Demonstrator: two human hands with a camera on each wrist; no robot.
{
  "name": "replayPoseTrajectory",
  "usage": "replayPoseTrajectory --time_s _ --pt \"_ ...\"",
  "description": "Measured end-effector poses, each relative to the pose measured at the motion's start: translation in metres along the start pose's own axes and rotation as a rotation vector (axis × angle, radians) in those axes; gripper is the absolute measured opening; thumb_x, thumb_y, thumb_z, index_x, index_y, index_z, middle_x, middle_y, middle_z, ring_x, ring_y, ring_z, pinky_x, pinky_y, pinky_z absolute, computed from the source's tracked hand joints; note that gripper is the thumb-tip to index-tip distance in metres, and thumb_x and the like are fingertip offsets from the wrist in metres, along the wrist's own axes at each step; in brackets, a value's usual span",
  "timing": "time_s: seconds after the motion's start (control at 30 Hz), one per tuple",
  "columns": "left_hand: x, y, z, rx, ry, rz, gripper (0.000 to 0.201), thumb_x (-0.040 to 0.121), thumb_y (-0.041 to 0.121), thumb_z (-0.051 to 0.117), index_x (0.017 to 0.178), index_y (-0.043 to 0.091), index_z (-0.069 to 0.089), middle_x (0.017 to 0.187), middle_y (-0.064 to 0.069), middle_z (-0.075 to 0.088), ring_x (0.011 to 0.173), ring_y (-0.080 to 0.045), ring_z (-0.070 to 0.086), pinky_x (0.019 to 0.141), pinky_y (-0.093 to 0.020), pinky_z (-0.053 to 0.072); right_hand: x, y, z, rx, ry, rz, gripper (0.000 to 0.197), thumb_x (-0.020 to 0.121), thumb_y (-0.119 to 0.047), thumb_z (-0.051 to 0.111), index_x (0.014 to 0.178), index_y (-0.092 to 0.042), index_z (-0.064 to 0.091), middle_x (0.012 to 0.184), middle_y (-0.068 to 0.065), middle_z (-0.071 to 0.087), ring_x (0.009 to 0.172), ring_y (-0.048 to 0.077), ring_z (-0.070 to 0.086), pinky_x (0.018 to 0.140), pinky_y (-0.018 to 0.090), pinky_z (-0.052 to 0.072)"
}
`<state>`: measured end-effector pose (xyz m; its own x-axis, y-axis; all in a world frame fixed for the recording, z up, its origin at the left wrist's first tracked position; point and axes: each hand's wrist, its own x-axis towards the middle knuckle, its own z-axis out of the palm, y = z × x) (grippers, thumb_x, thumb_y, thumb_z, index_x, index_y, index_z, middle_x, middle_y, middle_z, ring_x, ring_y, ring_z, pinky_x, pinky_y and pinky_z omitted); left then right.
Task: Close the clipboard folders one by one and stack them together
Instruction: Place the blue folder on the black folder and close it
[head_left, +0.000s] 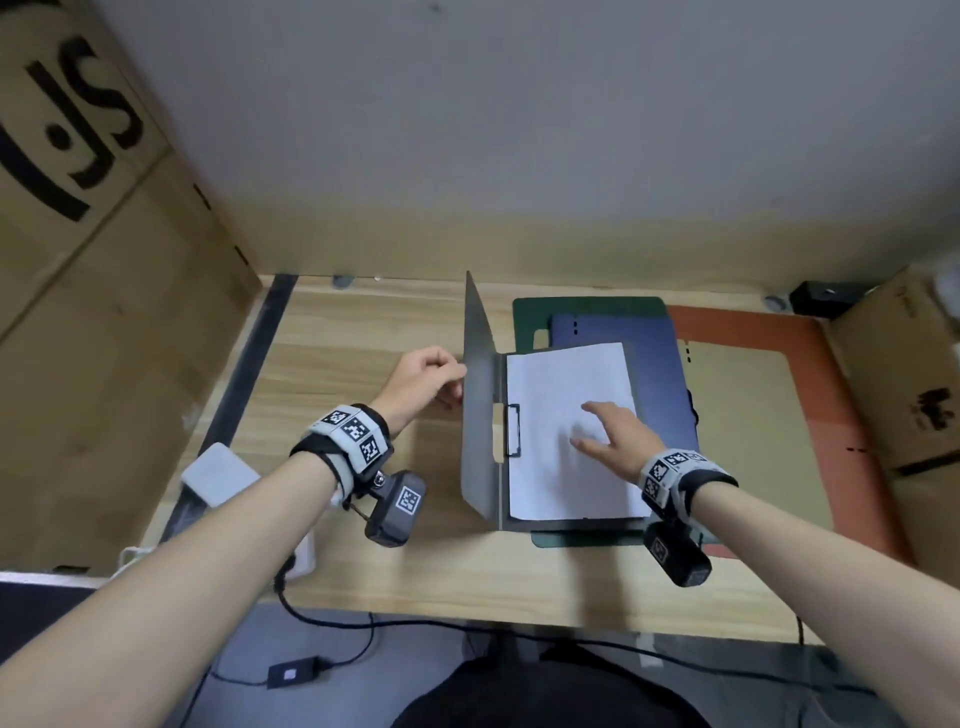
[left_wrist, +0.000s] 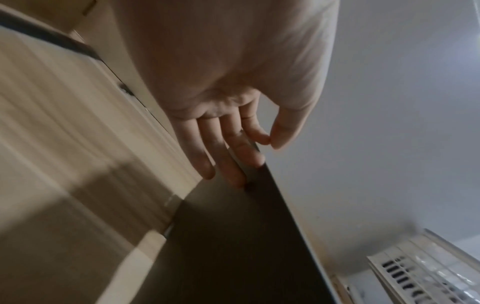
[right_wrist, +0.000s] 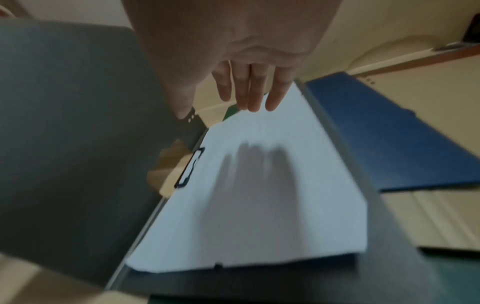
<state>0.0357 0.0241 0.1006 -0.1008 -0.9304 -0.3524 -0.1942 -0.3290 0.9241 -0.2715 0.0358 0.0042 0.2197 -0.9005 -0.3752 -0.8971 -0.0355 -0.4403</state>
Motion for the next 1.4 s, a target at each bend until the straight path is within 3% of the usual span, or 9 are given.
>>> replayPoseTrajectory --time_s 0.3,0.47,0.6,0.8,0.93,1.03,1.13,1.27,1.4 --pt "0.031 0.002 0.101 0.029 -0.161 -0.065 0.013 0.095 0.015 0.053 0.090 0.010 0.064 0.086 -0.009 0.070 0.072 -0.016 0.065 0.061 -0.026 0.048 -0.020 0.012 -0.049 0.474 0.103 0.119 0.043 0.097 -0.050 0.037 0.103 -0.017 0.063 0.090 0.000 0.073 0.084 0.020 0.069 0.089 0.047 0.052" --pt "0.040 -0.030 0.114 0.134 -0.136 -0.153 0.017 0.095 0.014 0.049 0.090 0.012 0.066 0.085 -0.005 0.070 0.074 -0.016 0.064 0.058 -0.024 0.045 -0.018 0.029 -0.040 0.423 0.096 0.216 0.055 0.088 -0.066 0.033 0.098 -0.020 0.061 0.101 0.003 0.068 0.096 0.028 0.065 0.093 0.046 0.049" --pt "0.042 -0.072 0.104 0.252 -0.073 -0.245 0.019 0.090 0.007 0.049 0.085 0.015 0.065 0.084 -0.004 0.064 0.080 -0.021 0.059 0.065 -0.028 0.046 -0.009 0.046 -0.019 0.288 0.046 0.307 0.045 0.093 -0.040 0.055 0.128 -0.011 0.055 0.121 0.009 0.065 0.113 0.030 0.059 0.097 0.037 0.045" --pt "0.031 -0.139 0.088 0.353 0.023 -0.435 0.039 0.089 0.012 0.058 0.127 0.006 0.054 0.120 -0.012 0.061 0.111 -0.029 0.059 0.094 -0.032 0.043 0.006 0.055 0.018 0.212 0.040 0.409 0.044 0.088 -0.018 0.063 0.126 -0.003 0.050 0.125 0.018 0.060 0.114 0.034 0.057 0.086 0.032 0.042" --pt "0.032 -0.155 0.085 0.225 0.045 -0.480 0.049 0.087 0.013 0.059 0.134 0.006 0.049 0.126 -0.014 0.061 0.111 -0.029 0.060 0.101 -0.039 0.047 0.011 0.051 0.038 0.211 0.074 0.419 0.042 0.084 -0.016 0.068 0.121 -0.006 0.052 0.120 0.018 0.062 0.112 0.034 0.058 0.087 0.032 0.041" --pt "0.035 -0.156 0.081 0.089 0.073 -0.543 0.048 0.082 0.022 0.061 0.128 0.012 0.051 0.114 -0.010 0.063 0.100 -0.028 0.063 0.080 -0.037 0.052 0.012 0.044 0.046 0.213 0.081 0.434 0.050 0.082 -0.022 0.072 0.125 -0.010 0.049 0.126 0.015 0.059 0.118 0.035 0.055 0.096 0.036 0.042" --pt "0.041 -0.150 0.077 -0.040 0.099 -0.603 0.028 0.085 0.022 0.061 0.111 0.013 0.057 0.097 -0.010 0.058 0.082 -0.023 0.053 0.059 -0.027 0.039 0.011 0.039 0.047 0.234 0.104 0.455 0.054 0.081 -0.024 0.075 0.126 -0.011 0.048 0.127 0.013 0.059 0.119 0.035 0.055 0.099 0.037 0.043" --pt "0.045 -0.149 0.072 -0.032 0.026 -0.615 0.025 0.073 0.030 0.067 0.091 0.013 0.064 0.090 -0.008 0.056 0.080 -0.024 0.050 0.061 -0.027 0.037 0.006 0.035 0.041 0.247 0.113 0.462 0.059 0.081 -0.022 0.076 0.131 -0.010 0.047 0.130 0.014 0.059 0.122 0.034 0.054 0.100 0.036 0.042" --pt "0.049 -0.140 0.075 0.051 0.001 -0.546 0.009 0.084 0.020 0.066 0.092 0.016 0.064 0.079 -0.002 0.056 0.082 -0.022 0.052 0.064 -0.026 0.040 0.001 0.038 0.029 0.253 0.110 0.460 0.062 0.080 -0.022 0.077 0.133 -0.008 0.047 0.129 0.014 0.059 0.121 0.032 0.055 0.097 0.033 0.042"
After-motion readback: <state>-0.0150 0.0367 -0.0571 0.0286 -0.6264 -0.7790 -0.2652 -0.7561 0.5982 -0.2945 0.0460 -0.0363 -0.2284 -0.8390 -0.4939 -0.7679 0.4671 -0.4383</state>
